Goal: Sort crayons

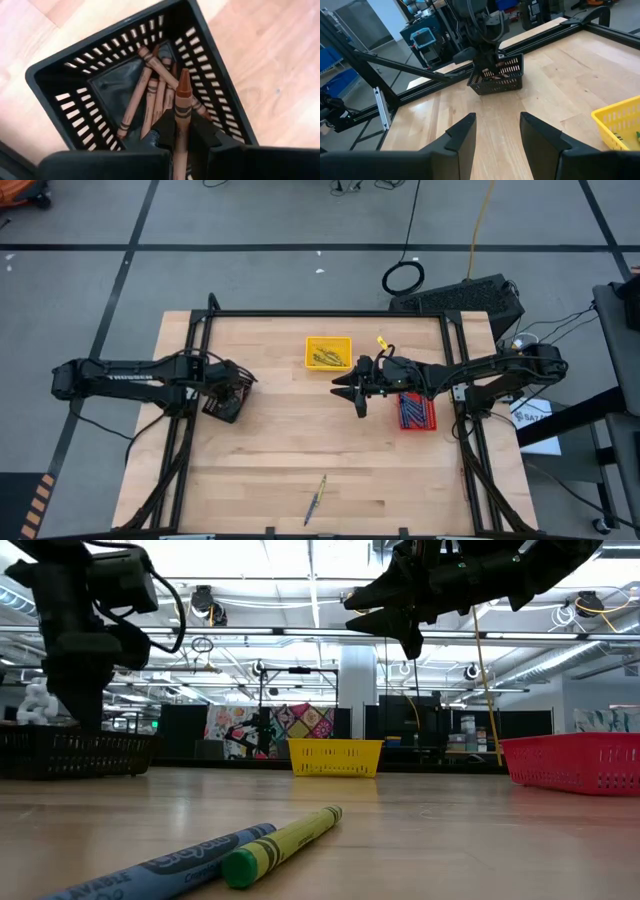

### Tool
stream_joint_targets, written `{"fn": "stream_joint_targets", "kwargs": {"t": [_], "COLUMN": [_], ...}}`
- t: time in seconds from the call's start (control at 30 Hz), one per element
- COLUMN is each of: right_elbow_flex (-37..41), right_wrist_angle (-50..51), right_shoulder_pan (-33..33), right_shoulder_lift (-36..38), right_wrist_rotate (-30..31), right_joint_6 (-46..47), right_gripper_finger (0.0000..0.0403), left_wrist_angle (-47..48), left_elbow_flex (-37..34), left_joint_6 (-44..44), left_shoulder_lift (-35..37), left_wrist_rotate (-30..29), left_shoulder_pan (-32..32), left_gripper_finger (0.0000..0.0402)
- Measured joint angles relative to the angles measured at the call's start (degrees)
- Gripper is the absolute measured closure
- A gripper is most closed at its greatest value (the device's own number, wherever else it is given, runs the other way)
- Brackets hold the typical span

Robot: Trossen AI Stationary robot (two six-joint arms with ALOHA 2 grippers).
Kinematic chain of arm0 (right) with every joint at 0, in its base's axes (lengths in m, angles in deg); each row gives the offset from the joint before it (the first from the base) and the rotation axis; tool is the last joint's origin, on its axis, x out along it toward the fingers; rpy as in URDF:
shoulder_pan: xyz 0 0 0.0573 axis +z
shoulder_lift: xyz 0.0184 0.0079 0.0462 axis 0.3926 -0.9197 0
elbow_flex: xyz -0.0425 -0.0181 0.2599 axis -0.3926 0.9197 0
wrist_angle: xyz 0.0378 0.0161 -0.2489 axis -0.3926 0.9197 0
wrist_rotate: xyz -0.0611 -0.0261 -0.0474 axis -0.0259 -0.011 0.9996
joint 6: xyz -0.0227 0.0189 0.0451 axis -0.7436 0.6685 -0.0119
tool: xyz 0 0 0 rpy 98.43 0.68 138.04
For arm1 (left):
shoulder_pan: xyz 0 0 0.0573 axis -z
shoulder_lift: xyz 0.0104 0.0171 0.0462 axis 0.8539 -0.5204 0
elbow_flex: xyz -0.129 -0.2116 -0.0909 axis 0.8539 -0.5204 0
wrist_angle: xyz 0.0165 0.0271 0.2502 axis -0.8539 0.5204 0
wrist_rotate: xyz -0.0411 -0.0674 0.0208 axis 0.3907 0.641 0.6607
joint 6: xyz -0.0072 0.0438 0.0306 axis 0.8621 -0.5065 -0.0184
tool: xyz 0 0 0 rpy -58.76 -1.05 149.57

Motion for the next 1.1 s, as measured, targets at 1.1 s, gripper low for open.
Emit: {"fn": "stream_joint_targets", "kwargs": {"t": [1.1], "right_elbow_flex": [0.0], "right_wrist_angle": [1.73], "right_shoulder_pan": [0.0], "right_shoulder_lift": [0.0], "right_wrist_rotate": [0.02], "right_joint_6": [-0.05], "right_gripper_finger": [0.0264], "left_wrist_angle": [-4.29], "left_elbow_flex": [-1.82], "left_joint_6": [6.49], "left_shoulder_lift": [-7.61], "left_wrist_rotate": [0.63], "left_shoulder_pan": [0.0], "left_gripper_finger": [0.0341]}}
